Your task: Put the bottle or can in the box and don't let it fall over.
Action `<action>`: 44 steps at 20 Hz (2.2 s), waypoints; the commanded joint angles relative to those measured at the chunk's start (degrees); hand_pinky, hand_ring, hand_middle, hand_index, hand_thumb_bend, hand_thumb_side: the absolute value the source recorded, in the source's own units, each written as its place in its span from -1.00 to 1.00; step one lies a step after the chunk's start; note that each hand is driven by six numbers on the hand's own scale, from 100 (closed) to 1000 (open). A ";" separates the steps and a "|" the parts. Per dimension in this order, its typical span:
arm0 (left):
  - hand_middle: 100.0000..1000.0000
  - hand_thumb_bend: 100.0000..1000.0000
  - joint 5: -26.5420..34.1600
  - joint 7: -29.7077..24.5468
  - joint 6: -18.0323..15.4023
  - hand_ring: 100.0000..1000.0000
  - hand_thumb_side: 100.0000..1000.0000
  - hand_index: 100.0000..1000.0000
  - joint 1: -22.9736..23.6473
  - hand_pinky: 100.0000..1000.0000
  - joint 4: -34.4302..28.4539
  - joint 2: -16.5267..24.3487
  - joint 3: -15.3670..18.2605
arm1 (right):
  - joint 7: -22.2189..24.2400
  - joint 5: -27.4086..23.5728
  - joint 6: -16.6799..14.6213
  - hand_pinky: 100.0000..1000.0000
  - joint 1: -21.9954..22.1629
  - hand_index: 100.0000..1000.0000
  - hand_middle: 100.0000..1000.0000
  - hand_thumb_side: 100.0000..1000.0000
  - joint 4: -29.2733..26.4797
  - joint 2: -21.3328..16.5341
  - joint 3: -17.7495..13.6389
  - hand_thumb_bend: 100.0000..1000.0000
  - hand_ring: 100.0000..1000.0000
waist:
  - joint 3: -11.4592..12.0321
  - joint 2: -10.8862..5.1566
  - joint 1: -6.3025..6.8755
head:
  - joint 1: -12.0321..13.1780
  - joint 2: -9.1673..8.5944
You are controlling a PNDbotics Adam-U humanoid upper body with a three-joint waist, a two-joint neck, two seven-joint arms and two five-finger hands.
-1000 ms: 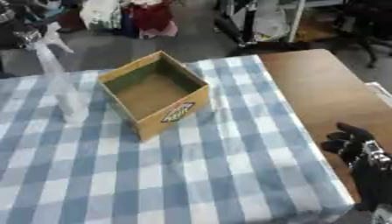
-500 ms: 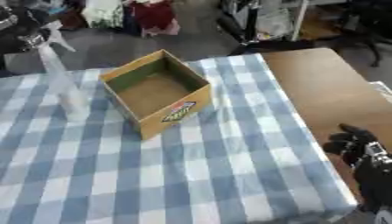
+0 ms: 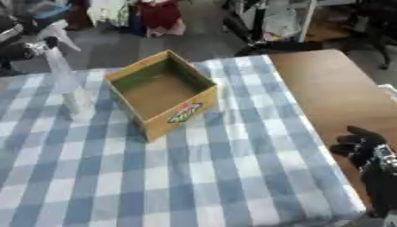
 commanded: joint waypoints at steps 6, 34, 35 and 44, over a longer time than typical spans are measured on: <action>0.52 -0.52 1.26 1.61 -1.17 0.56 0.95 0.88 -1.19 0.60 -0.67 1.15 0.29 | 0.21 -0.26 -0.11 0.44 -0.73 0.56 0.17 0.57 -0.55 -1.52 -0.09 -1.00 0.21 | -0.19 -0.10 0.01 | 0.30 -0.27; 0.50 -0.61 -3.29 2.14 -2.57 0.52 0.78 0.87 -2.25 0.61 -1.17 2.28 0.15 | 0.28 -0.28 0.08 0.44 -2.14 0.56 0.17 0.57 -1.15 -2.10 -0.17 -1.00 0.21 | -2.07 1.17 1.45 | 0.90 -0.77; 0.50 -0.64 -3.37 1.75 -2.72 0.52 0.76 0.87 -2.20 0.61 -1.06 2.30 0.12 | 0.28 -0.28 0.09 0.44 -2.17 0.56 0.17 0.57 -1.16 -2.09 -0.17 -1.00 0.21 | -2.10 1.18 1.47 | 0.88 -0.79; 0.35 -0.98 -3.72 -4.85 -4.80 0.40 0.44 0.78 -2.15 0.47 0.20 2.30 0.10 | 0.36 -0.28 0.19 0.45 -2.22 0.56 0.17 0.56 -1.28 -2.00 -0.11 -1.00 0.21 | -2.10 1.07 1.49 | 0.80 -0.90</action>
